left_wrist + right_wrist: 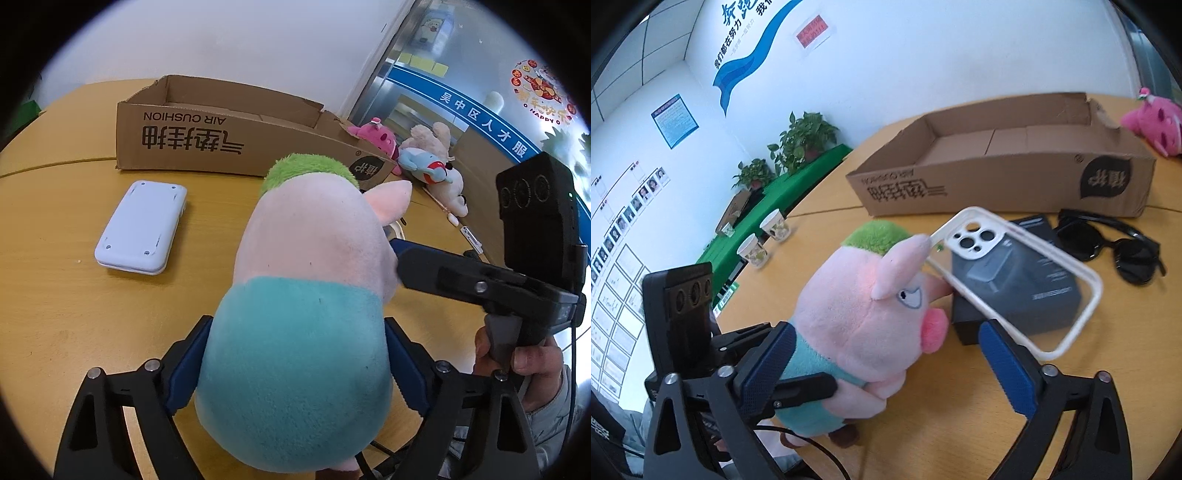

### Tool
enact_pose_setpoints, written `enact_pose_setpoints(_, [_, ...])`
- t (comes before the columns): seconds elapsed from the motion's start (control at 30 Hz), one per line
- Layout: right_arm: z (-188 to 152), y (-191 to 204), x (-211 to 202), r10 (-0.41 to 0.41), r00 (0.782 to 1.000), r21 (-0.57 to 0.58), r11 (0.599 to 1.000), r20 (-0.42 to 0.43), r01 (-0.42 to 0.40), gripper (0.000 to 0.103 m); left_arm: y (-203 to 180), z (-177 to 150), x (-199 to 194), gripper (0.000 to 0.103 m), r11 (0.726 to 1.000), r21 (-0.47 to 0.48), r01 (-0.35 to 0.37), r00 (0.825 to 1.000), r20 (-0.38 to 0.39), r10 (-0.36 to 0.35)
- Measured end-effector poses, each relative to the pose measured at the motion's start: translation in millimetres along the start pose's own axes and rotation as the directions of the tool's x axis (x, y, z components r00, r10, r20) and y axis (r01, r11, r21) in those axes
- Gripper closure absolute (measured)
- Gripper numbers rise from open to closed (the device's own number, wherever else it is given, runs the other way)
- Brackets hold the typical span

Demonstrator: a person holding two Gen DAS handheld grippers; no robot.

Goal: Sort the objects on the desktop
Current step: 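Lift the pig plush with the left gripper and carry it over the box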

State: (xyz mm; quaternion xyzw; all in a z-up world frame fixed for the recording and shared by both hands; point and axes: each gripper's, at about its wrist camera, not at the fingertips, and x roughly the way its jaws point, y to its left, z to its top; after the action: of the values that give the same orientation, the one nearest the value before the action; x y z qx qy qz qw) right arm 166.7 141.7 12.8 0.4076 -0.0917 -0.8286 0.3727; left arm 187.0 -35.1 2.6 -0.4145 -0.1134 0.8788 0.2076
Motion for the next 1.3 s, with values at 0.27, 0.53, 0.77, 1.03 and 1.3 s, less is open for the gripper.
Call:
enact_pose_setpoints(0.27, [1.6,1.7,26.3,0.069,0.997,0.033,0.997,-0.037,-0.068,0.019,5.6,2.7,-1.1,0.024,0.999,-0.016,0.029,0.999,0.026,-0.028])
enact_pose_setpoints(0.53, [18.1,4.6,26.2,0.052,0.999,0.035,0.998,-0.007,-0.052,0.022,-1.9,30.3,-5.2,0.029,0.998,0.052,0.032,0.998,0.059,-0.035])
enact_pose_setpoints(0.77, [76.6,12.0,-5.0,0.015,0.995,-0.03,0.999,0.101,-0.012,0.024,-19.0,96.3,-14.4,0.029,0.988,0.142,0.065,0.984,0.154,-0.087])
enact_pose_setpoints(1.03, [172.8,17.0,-38.7,-0.01,0.981,-0.177,0.983,0.194,0.045,0.024,-34.9,183.7,-19.5,0.029,0.976,0.208,0.061,0.948,0.294,-0.122])
enact_pose_setpoints(1.3, [264.6,41.8,-58.6,-0.015,0.964,-0.329,0.938,0.267,0.106,0.025,-37.5,267.4,-34.1,0.029,0.966,0.256,0.019,0.906,0.405,-0.125])
